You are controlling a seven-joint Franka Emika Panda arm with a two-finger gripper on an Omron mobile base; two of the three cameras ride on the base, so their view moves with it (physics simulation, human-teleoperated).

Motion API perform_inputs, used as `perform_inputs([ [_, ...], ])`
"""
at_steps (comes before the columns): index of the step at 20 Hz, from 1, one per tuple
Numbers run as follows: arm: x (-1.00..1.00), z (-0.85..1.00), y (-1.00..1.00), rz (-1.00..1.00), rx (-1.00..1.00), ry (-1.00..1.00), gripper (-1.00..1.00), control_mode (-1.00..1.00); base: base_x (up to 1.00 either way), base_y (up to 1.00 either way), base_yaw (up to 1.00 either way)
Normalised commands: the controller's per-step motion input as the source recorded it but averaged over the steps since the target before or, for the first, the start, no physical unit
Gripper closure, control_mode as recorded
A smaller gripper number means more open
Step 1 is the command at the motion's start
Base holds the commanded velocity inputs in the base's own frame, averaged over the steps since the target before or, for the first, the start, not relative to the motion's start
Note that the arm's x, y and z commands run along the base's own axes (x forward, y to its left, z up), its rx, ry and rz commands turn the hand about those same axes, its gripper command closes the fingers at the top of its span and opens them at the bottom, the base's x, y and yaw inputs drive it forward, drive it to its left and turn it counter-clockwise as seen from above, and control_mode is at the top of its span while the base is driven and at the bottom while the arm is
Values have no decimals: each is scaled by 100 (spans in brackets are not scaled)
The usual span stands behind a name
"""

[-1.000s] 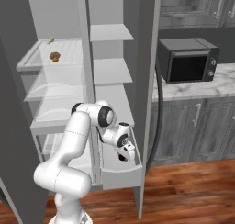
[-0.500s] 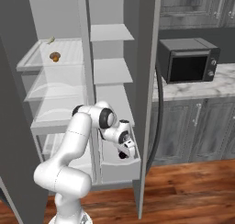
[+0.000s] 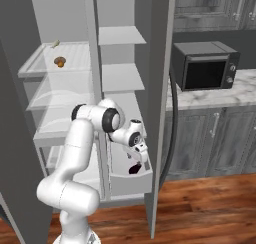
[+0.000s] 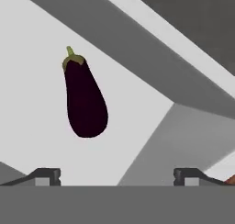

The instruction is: Take the mushroom and eggplant from the fridge shelf and place them in the freezer drawer to begin freezing them.

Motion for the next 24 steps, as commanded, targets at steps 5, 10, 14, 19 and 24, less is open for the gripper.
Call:
perform_inputs([
  [5,-64,100,23,0,0,-18,-100,-100,0,0,0],
  [10,-63,100,39,0,-3,-21,-100,-100,0,0,0],
  [14,-67,100,40,0,-4,-20,-100,-100,0,0,0],
  [19,-78,100,42,0,-4,-12,-100,-100,0,0,0],
  [24,-95,100,33,3,0,-7,-100,-100,0,0,0],
])
